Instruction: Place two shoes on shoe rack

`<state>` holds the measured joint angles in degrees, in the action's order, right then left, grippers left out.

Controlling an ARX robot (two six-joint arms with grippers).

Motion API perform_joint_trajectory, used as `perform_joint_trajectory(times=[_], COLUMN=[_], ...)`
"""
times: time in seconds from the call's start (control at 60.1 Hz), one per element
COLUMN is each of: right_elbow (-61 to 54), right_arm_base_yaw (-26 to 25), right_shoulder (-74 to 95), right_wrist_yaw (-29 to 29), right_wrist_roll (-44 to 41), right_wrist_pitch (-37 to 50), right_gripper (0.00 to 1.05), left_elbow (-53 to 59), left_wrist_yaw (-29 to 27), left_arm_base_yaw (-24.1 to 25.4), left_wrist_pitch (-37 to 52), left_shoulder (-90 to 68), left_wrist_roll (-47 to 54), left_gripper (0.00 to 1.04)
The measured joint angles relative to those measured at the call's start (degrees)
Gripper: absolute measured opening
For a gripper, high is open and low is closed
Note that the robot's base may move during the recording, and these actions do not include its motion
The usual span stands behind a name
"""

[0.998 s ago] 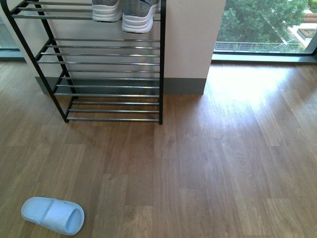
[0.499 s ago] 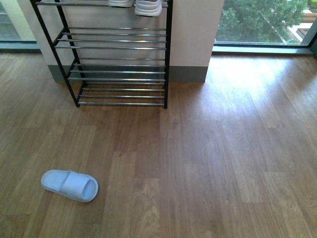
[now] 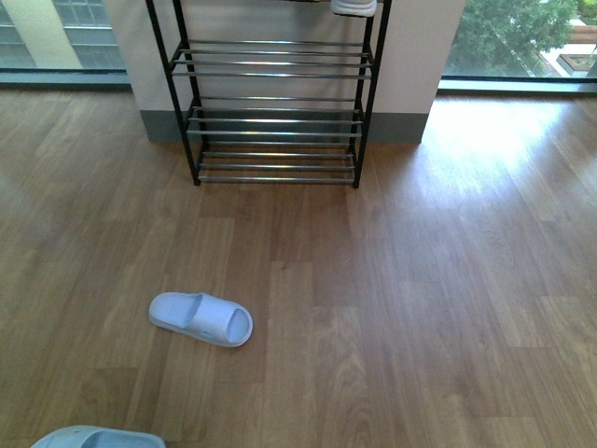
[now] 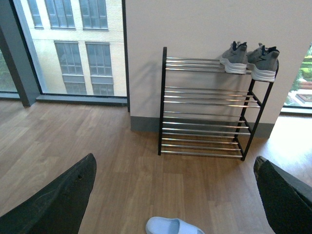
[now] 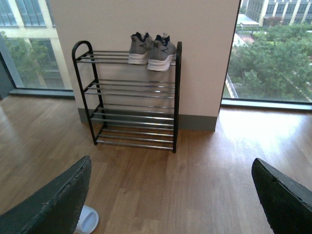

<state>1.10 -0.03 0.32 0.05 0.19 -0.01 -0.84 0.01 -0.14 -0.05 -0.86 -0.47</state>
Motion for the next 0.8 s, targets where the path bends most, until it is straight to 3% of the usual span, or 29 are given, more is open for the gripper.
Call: perform_joint_trajectory(times=[0.799], right_elbow=[0.0], right_arm_base_yaw=[0.0], right_shoulder=[-0.1], right_wrist_yaw=[-0.1], right_wrist_roll=[0.0], right_wrist_pitch=[0.0], right_gripper=[0.95], left_elbow=[0.0], left_wrist_yaw=[-0.1], left_arm_base_yaw=[0.0], left_wrist_pitch=[0.0], left_shoulder=[0.0], left_wrist_roll=[0.0], left_gripper=[0.95])
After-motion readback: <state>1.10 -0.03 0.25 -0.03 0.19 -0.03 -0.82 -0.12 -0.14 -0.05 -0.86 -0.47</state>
